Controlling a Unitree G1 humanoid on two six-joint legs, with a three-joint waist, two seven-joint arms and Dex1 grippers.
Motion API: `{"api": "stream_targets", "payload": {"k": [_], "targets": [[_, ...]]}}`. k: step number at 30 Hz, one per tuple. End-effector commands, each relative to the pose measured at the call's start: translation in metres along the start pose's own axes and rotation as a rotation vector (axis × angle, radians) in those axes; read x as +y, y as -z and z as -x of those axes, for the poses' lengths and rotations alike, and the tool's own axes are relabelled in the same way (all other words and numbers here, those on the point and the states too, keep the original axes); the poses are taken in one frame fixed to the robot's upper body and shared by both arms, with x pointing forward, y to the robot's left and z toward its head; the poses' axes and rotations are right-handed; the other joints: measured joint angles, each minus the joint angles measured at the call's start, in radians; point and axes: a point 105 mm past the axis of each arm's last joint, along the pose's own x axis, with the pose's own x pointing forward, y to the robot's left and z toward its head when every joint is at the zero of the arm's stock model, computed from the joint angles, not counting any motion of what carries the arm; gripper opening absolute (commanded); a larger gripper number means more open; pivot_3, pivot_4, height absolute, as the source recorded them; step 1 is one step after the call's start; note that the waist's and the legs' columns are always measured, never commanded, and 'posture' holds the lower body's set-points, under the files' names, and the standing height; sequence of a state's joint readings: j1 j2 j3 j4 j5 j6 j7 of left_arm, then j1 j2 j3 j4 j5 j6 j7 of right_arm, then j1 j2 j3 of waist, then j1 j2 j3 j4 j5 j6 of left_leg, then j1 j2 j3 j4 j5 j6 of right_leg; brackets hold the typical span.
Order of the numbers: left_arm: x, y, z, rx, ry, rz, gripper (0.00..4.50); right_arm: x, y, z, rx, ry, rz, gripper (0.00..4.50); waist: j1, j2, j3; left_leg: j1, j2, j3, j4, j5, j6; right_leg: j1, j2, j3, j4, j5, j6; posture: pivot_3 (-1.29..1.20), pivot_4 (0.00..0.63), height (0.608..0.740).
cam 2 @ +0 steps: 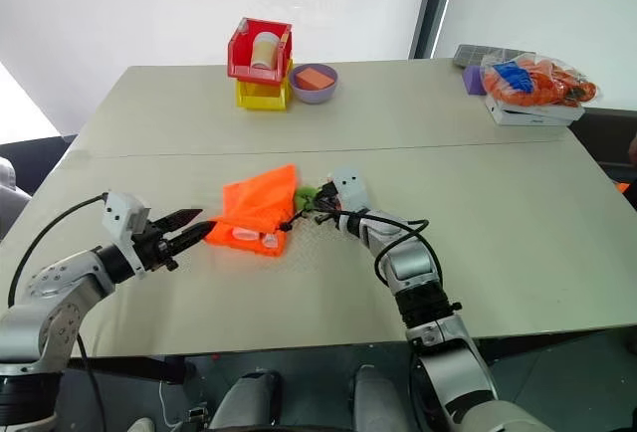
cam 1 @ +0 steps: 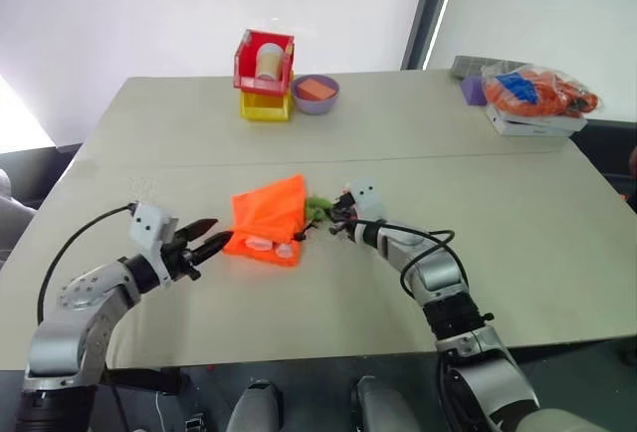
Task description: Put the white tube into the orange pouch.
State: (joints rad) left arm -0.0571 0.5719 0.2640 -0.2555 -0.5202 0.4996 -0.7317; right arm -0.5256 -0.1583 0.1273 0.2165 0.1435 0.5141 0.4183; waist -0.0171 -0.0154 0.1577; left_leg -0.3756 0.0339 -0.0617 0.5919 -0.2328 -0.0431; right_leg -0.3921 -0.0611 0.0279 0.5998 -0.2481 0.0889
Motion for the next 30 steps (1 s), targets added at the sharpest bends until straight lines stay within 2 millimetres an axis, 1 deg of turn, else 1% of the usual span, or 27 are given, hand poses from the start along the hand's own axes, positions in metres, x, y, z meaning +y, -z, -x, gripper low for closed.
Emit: {"api": "stream_targets", "payload": {"k": [1, 2, 4, 6, 8, 10, 12, 13, 14, 15, 16, 17, 20, 22, 25, 27, 30], "targets": [[0.004, -0.021, -0.001, -0.089, -0.013, 0.021, 2.23, -0.016, -0.020, 0.019, -0.099, 0.048, 0.013, 0.03, 0.000, 0.000, 0.000, 0.000, 0.000, 0.000, 0.000, 0.000, 0.000, 0.000, 0.000, 0.000, 0.000, 0.000, 0.000, 0.00, 0.150, 0.740], [0.004, -0.025, -0.003, -0.102, -0.012, 0.030, 2.23, -0.020, -0.024, 0.026, -0.122, 0.062, 0.011, 0.03, 0.000, 0.000, 0.000, 0.000, 0.000, 0.000, 0.000, 0.000, 0.000, 0.000, 0.000, 0.000, 0.000, 0.000, 0.000, 0.00, 0.150, 0.740], [0.004, -0.033, -0.011, -0.135, 0.002, 0.052, 2.23, -0.029, -0.037, 0.048, -0.198, 0.080, 0.009, 0.03, 0.000, 0.000, 0.000, 0.000, 0.000, 0.000, 0.000, 0.000, 0.000, 0.000, 0.000, 0.000, 0.000, 0.000, 0.000, 0.00, 0.150, 0.740], [0.003, -0.039, -0.018, -0.154, 0.019, 0.067, 2.23, -0.032, -0.048, 0.066, -0.254, 0.080, 0.015, 0.03, 0.002, 0.000, 0.000, 0.000, 0.000, 0.000, 0.000, 0.000, 0.000, 0.000, 0.000, 0.000, 0.000, 0.000, 0.001, 0.00, 0.150, 0.740], [0.001, -0.043, -0.025, -0.166, 0.043, 0.085, 2.23, -0.033, -0.056, 0.077, -0.286, 0.084, 0.028, 0.03, -0.003, 0.000, 0.000, 0.000, 0.000, 0.000, 0.000, 0.000, 0.000, 0.001, 0.000, 0.000, 0.000, 0.000, 0.001, 0.00, 0.150, 0.740], [0.000, -0.045, -0.029, -0.171, 0.059, 0.096, 2.23, -0.034, -0.060, 0.083, -0.300, 0.088, 0.038, 0.03, -0.008, 0.000, 0.000, 0.001, 0.000, 0.000, 0.000, 0.000, 0.000, 0.001, 0.001, 0.000, 0.000, 0.000, 0.001, 0.00, 0.150, 0.740], [-0.011, -0.050, -0.040, -0.186, 0.144, 0.148, 2.23, -0.034, -0.066, 0.090, -0.315, 0.088, 0.047, 0.03, -0.006, 0.000, 0.000, 0.001, 0.000, 0.000, 0.000, 0.000, 0.000, 0.001, 0.001, 0.000, 0.000, 0.000, 0.001, 0.00, 0.150, 0.740], [-0.019, -0.053, -0.046, -0.190, 0.197, 0.168, 2.75, -0.035, -0.068, 0.092, -0.321, 0.091, 0.054, 0.00, -0.005, 0.000, 0.000, 0.001, 0.000, -0.001, 0.000, 0.000, 0.000, 0.001, 0.001, 0.000, 0.000, 0.000, 0.001, 0.00, 0.150, 0.740], [-0.027, -0.054, -0.051, -0.185, 0.248, 0.175, 3.11, -0.034, -0.071, 0.094, -0.329, 0.092, 0.059, 0.00, -0.003, 0.000, 0.000, 0.001, 0.000, -0.001, 0.000, 0.000, 0.000, 0.001, 0.001, 0.000, 0.000, 0.000, 0.001, 0.00, 0.150, 0.740], [-0.031, -0.055, -0.055, -0.180, 0.277, 0.176, 3.59, -0.034, -0.072, 0.095, -0.332, 0.092, 0.062, 0.00, -0.002, 0.000, 0.000, 0.000, 0.000, -0.001, 0.000, 0.000, 0.000, 0.001, 0.001, 0.000, 0.000, 0.000, 0.001, 0.00, 0.150, 0.740], [-0.039, -0.054, -0.062, -0.160, 0.318, 0.153, 4.06, -0.033, -0.075, 0.095, -0.339, 0.089, 0.066, 0.00, 0.000, 0.000, 0.000, 0.000, 0.000, 0.000, 0.000, 0.000, 0.000, 0.001, 0.001, 0.000, 0.000, 0.000, 0.001, 0.00, 0.150, 0.740], [-0.046, -0.053, -0.070, -0.145, 0.360, 0.136, 4.42, -0.032, -0.077, 0.096, -0.347, 0.083, 0.070, 0.00, 0.001, 0.000, 0.000, 0.000, 0.000, 0.000, 0.001, 0.000, 0.000, 0.002, 0.001, 0.000, -0.001, 0.000, 0.001, 0.00, 0.150, 0.740], [-0.062, -0.052, -0.089, -0.120, 0.461, 0.132, 4.42, -0.028, -0.081, 0.096, -0.357, 0.071, 0.077, 0.00, 0.004, 0.000, 0.000, 0.000, -0.001, 0.000, 0.001, 0.000, 0.000, 0.002, 0.001, 0.000, -0.002, 0.000, 0.001, 0.00, 0.150, 0.740], [-0.065, -0.046, -0.101, -0.087, 0.495, 0.119, 4.42, -0.029, -0.082, 0.094, -0.348, 0.078, 0.081, 0.00, 0.002, 0.000, 0.000, 0.000, -0.001, 0.000, 0.001, 0.000, 0.000, 0.002, 0.001, 0.000, -0.002, 0.000, 0.001, 0.00, 0.150, 0.740], [-0.066, -0.037, -0.111, -0.046, 0.515, 0.062, 4.42, -0.030, -0.083, 0.092, -0.338, 0.096, 0.083, 0.00, -0.005, 0.000, 0.000, 0.000, 0.000, 0.000, 0.001, 0.000, 0.000, 0.001, 0.001, 0.000, -0.001, 0.000, 0.001, 0.00, 0.150, 0.740], [-0.064, -0.035, -0.115, -0.039, 0.518, 0.050, 4.42, -0.029, -0.086, 0.091, -0.357, 0.106, 0.076, 0.00, -0.004, 0.000, 0.000, 0.000, 0.000, -0.001, -0.001, 0.000, 0.000, 0.000, 0.002, 0.000, -0.001, 0.000, 0.001, 0.00, 0.150, 0.740], [-0.060, -0.034, -0.114, -0.044, 0.515, 0.064, 4.42, -0.030, -0.089, 0.091, -0.392, 0.133, 0.057, 0.00, -0.002, 0.000, 0.000, 0.000, 0.000, -0.001, -0.001, 0.000, 0.000, 0.000, 0.003, 0.000, -0.001, 0.000, 0.001, 0.00, 0.150, 0.740]]}}
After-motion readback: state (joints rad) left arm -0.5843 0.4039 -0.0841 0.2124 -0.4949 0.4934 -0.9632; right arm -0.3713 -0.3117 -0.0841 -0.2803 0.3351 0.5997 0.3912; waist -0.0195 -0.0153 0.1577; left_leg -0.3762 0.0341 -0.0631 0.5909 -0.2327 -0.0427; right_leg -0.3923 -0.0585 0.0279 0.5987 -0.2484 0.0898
